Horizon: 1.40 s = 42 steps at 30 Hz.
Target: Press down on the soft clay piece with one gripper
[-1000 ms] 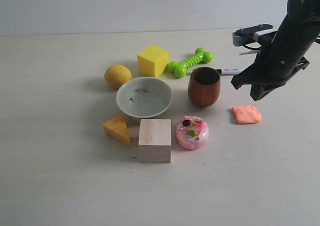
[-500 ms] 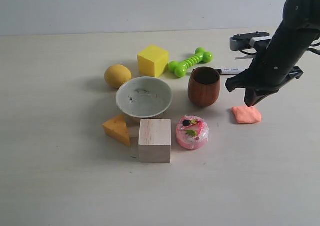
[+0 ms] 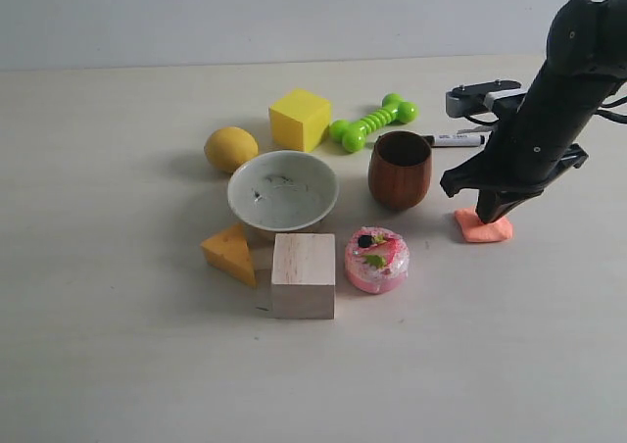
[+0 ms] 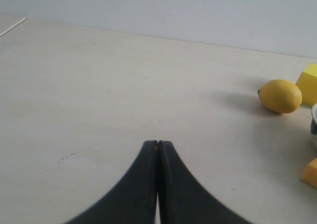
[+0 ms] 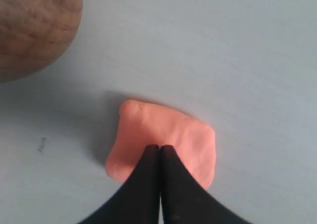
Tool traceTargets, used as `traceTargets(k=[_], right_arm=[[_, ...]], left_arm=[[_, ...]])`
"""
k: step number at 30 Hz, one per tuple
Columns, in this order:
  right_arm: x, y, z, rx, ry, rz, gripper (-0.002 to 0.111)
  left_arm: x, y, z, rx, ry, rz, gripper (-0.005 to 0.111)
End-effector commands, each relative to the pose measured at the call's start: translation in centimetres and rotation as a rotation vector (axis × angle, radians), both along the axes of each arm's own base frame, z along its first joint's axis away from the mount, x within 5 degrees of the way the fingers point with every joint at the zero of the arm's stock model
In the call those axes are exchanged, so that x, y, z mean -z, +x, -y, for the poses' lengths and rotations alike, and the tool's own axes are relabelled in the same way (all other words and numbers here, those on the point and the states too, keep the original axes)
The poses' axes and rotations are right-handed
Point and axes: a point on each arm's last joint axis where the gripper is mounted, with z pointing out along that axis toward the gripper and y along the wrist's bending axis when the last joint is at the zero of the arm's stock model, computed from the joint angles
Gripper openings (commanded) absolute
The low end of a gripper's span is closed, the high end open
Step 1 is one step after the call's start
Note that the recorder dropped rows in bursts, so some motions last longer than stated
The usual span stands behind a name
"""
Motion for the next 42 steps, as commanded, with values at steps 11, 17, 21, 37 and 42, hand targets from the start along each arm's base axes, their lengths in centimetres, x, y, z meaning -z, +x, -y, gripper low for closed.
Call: traceTargets(k=[11, 17, 21, 37, 42], right_arm=[[4.2, -0.3, 0.2, -0.007, -0.019, -0.116, 0.000], [5.8, -0.5, 0.3, -0.017, -0.036, -0.155, 0.000], [6.8, -0.6, 0.4, -0.022, -0.046, -0.179, 0.000], [9.2, -1.1, 0.5, -0.018, -0.059, -0.243, 0.000], [9.2, -1.2, 0.5, -0.016, -0.059, -0.251, 0.000]], left_arm=[[-0.1, 0.0, 0.0, 0.001, 0.003, 0.012, 0.000], [-0.1, 0.0, 0.0, 0.001, 0.003, 0.012, 0.000], [-0.1, 0.0, 0.0, 0.001, 0.003, 0.012, 0.000], [-0.1, 0.0, 0.0, 0.001, 0.003, 0.012, 0.000], [-0.1, 0.0, 0.0, 0.001, 0.003, 0.012, 0.000]])
